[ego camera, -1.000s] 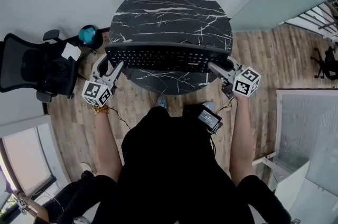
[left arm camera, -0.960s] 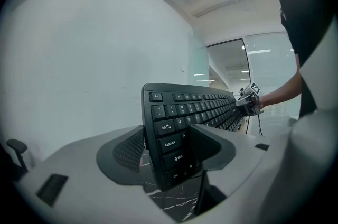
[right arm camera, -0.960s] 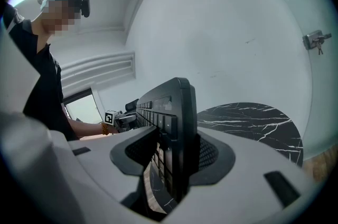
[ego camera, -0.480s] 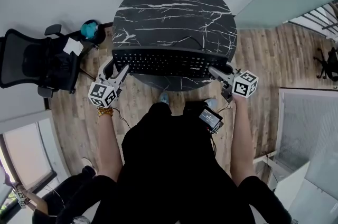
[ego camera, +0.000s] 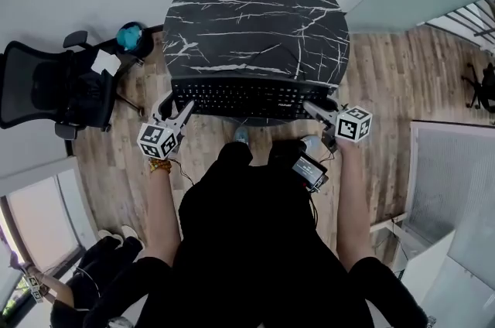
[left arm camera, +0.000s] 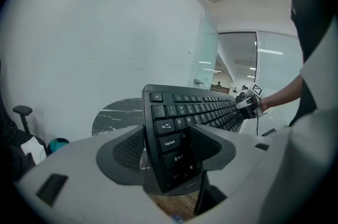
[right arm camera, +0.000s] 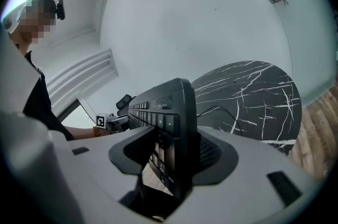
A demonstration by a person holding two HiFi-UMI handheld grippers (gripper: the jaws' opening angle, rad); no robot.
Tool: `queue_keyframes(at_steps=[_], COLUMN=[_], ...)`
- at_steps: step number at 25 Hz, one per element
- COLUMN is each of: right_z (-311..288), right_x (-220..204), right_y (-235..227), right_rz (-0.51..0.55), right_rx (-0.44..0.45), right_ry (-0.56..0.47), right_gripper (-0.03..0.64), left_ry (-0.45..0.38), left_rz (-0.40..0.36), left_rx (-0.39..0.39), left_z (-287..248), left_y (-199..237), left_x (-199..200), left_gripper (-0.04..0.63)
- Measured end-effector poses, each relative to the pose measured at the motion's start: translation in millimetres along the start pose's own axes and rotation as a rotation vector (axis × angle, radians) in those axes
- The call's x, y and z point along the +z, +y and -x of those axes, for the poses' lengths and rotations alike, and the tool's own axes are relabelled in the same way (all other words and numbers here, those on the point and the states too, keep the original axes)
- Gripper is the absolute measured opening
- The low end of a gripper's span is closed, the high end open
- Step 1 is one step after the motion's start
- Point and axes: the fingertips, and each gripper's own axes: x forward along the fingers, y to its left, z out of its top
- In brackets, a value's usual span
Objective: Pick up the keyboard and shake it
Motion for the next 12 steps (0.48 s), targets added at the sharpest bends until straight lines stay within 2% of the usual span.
queue_keyframes(at_steps=[12], right_z=[-6.8], right_x=[-57.0], right_y=[-25.0], right_rz=[-0.107], right_rx=[-0.064], right_ry=[0.090], right_gripper=[0.209], left_ry=[0.120], left_rz=[0.126], left_rx=[0.005], left_z=[-7.1], left_y=[-3.4], left_x=[-69.5], left_gripper=[0.262])
